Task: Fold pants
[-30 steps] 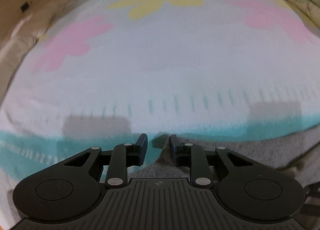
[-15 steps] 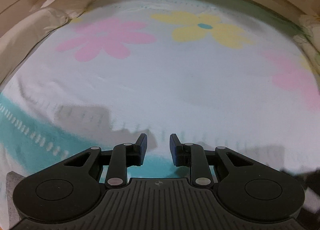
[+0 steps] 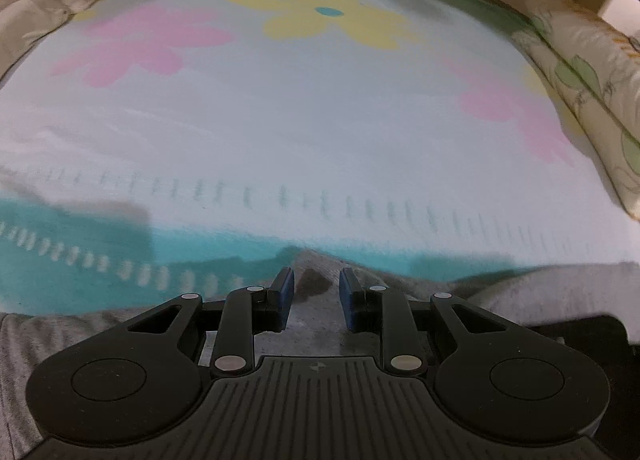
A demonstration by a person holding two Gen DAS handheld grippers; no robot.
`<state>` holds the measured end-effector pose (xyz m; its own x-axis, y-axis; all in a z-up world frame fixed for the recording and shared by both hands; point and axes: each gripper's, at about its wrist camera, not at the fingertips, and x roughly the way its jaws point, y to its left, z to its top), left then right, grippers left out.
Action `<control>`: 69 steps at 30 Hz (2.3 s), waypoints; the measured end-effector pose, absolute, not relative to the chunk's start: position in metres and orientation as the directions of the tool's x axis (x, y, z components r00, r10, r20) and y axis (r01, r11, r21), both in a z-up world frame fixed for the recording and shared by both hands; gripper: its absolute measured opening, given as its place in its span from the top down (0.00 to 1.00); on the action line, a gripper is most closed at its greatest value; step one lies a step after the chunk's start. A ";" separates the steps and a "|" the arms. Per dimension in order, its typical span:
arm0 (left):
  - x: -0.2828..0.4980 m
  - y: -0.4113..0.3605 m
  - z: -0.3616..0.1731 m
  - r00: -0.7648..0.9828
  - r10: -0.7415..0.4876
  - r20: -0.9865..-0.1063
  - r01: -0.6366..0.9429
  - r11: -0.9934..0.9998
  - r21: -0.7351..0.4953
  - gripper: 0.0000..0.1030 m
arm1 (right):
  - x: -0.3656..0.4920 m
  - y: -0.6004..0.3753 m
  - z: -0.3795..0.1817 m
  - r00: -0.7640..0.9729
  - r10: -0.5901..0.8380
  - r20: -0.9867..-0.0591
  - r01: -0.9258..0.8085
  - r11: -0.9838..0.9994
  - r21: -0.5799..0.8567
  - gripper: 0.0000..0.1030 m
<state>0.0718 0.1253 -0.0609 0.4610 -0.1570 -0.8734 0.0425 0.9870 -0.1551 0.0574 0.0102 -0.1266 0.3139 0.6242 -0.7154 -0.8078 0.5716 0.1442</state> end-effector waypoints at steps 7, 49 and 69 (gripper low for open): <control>0.082 0.115 -0.082 0.430 -0.138 -0.892 0.036 0.990 -0.136 0.76 | 0.108 0.001 -0.151 0.446 0.445 -0.777 -0.620 0.779 0.090 0.89; -0.055 0.122 -0.082 0.430 -0.154 -0.890 0.037 0.988 -0.153 0.76 | -0.068 -0.030 -0.129 0.445 0.405 -0.799 -0.809 0.564 -0.164 0.64; -0.069 0.110 -0.093 0.405 -0.138 -0.904 0.125 0.988 -0.095 0.75 | -0.061 -0.049 -0.125 0.293 0.472 -0.831 -0.827 0.562 0.028 0.93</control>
<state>-0.0690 0.1095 -0.0931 0.4052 -0.1383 -0.9037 0.1246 0.9876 -0.0953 -0.0610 -0.0495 -0.1253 0.2925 0.4723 -0.8315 -0.8266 0.5621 0.0284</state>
